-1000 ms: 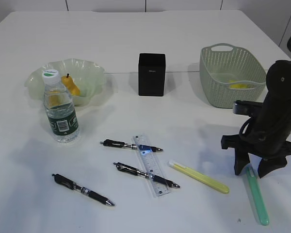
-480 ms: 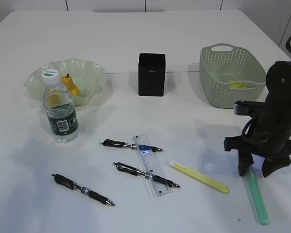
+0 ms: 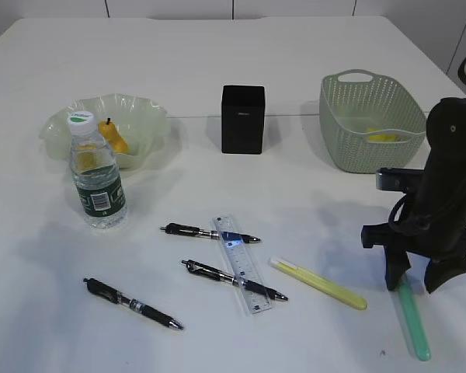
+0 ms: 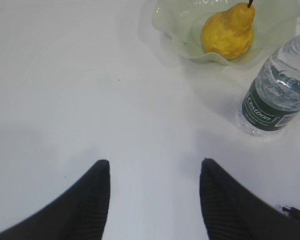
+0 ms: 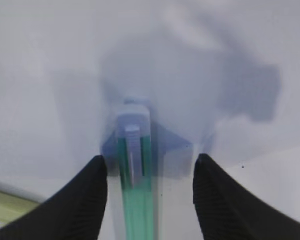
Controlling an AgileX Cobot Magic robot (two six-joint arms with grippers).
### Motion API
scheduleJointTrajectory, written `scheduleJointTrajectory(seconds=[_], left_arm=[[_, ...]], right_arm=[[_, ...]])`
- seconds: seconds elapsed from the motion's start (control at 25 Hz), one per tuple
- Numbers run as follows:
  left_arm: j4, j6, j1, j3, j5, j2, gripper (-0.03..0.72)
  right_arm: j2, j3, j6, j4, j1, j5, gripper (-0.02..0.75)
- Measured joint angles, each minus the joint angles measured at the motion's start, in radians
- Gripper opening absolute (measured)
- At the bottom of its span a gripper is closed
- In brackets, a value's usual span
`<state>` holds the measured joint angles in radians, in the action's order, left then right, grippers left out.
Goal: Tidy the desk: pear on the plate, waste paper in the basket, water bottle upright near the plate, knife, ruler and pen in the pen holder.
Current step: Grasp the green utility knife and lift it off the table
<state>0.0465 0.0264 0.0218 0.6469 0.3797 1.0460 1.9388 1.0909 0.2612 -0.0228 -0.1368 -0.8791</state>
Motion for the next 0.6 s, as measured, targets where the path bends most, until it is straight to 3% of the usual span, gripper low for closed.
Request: scheduleJointTrajectory(seconds=[0.6], left_arm=[[0.000,0.000,0.000,0.000,0.000,0.000,0.402]], right_arm=[[0.000,0.000,0.000,-0.006,0.000,0.021,0.407]])
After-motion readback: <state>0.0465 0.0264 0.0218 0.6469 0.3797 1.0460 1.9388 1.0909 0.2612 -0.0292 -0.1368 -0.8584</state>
